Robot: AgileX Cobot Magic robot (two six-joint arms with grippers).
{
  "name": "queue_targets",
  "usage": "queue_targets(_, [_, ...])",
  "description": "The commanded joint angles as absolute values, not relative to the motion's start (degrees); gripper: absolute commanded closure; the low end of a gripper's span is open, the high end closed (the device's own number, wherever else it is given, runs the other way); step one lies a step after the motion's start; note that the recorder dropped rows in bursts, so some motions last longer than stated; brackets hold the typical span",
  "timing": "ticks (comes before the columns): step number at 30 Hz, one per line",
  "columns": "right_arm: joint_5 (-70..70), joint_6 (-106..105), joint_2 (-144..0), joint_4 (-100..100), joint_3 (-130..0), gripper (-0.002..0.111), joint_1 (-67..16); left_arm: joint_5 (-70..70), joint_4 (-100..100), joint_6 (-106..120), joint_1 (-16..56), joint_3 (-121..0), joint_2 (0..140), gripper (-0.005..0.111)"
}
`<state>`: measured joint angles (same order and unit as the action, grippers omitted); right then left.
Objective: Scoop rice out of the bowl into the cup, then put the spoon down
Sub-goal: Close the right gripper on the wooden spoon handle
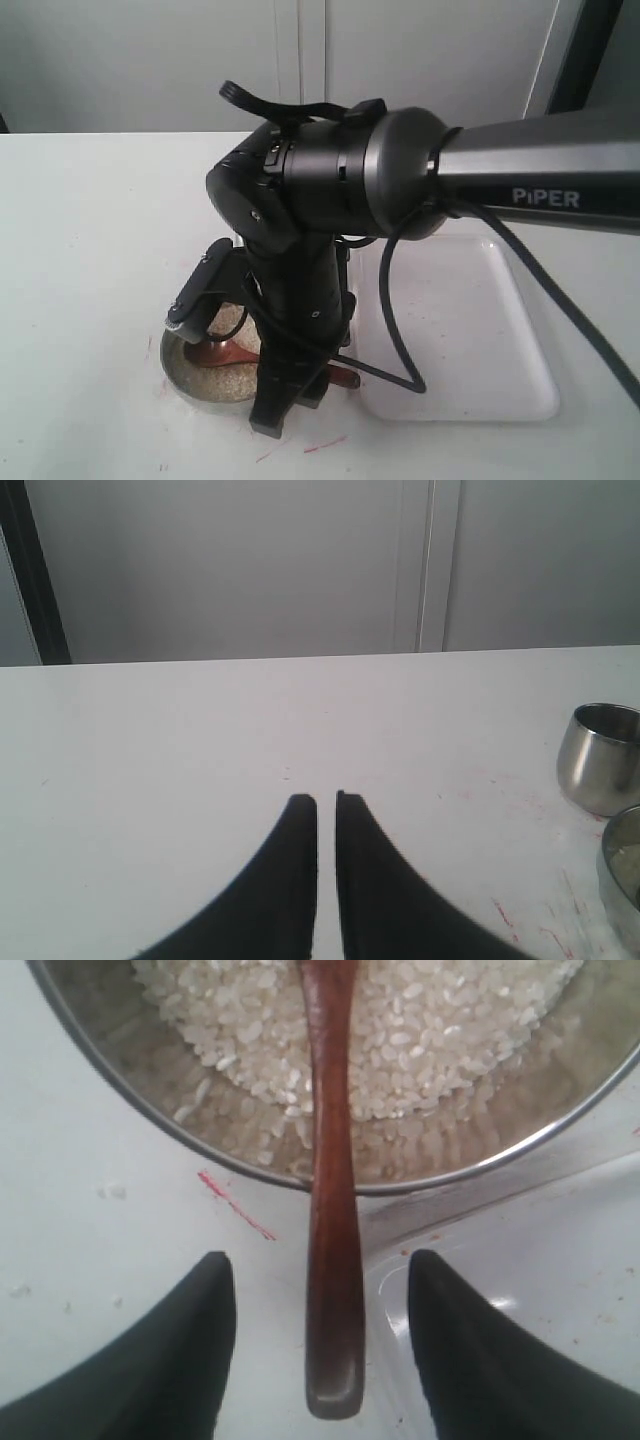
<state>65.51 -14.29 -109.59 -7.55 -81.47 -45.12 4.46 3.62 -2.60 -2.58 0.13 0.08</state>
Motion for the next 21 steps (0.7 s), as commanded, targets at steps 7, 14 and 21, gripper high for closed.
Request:
queue_targets(7, [65.2,-13.5,-109.4,-7.4,-81.1,0.061,-45.2,4.7,3.8,-2.8,-2.5,0.0,0.0,0.092])
queue_targets(14, [65.2,-13.2,-109.4,-6.6,-81.1,0.062,-45.2,4.7,3.8,-2.8,-2.5,0.0,0.0,0.092])
queue_targets(21, [64.4,-13.2,-109.4,-5.8,-81.1,0.062,-45.2,4.7,3.8,-2.8,-2.5,0.0,0.0,0.092])
